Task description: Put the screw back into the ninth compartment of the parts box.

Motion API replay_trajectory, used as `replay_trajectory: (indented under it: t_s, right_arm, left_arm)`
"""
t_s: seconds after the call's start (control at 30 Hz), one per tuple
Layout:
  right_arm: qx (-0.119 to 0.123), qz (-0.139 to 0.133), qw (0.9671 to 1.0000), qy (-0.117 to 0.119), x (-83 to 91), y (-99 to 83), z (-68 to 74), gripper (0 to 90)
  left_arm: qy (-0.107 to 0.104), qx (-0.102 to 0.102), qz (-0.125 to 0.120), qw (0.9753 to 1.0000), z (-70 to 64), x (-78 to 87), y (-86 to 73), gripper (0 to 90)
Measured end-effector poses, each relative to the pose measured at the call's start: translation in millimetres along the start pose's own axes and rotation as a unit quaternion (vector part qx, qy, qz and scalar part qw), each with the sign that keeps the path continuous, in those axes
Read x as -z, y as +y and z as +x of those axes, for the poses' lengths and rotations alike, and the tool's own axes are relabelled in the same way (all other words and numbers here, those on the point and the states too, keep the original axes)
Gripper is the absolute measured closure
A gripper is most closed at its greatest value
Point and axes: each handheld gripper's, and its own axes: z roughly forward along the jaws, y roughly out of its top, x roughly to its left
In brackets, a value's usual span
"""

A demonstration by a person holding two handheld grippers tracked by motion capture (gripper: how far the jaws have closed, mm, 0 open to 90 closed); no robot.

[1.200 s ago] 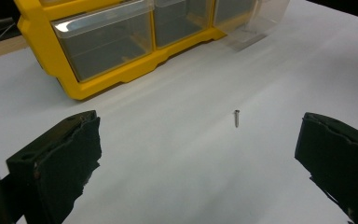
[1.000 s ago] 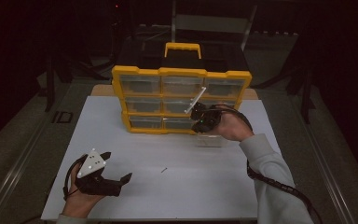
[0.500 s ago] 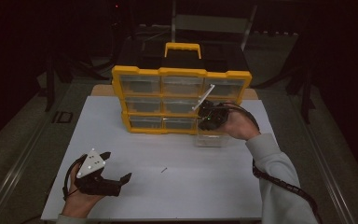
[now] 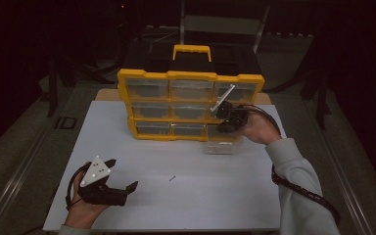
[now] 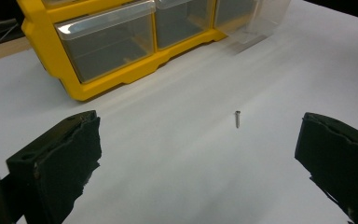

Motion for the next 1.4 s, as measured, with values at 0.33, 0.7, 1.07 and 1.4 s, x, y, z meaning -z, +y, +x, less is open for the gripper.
replay_trajectory:
  t_s: [0.33, 0.7, 1.07, 1.4]
  right_arm:
    - [-0.012, 0.005, 0.9998, -0.012, 7.1, -3.6, -6.9, 87.6]
    - [-0.016, 0.006, 0.9997, -0.015, 6.7, -8.2, -11.7, 87.5]
    - [0.003, -0.001, 0.9999, -0.014, 3.9, -5.6, -3.7, 24.7]
    - [0.015, -0.014, 0.9998, -0.007, 3.3, 0.6, 5.0, 23.2]
  left_arm:
    - [0.0, 0.0, 0.0, 1.0, -0.1, 0.0, 0.1, 1.0]
    - [0.0, 0.0, 0.0, 1.0, -0.2, -0.4, -0.1, 0.9]
    - [-0.001, 0.001, 0.0, 1.0, -0.7, -1.5, -0.3, 0.9]
    - [-0.002, 0.001, 0.0, 1.0, -0.7, -1.5, -0.3, 1.0]
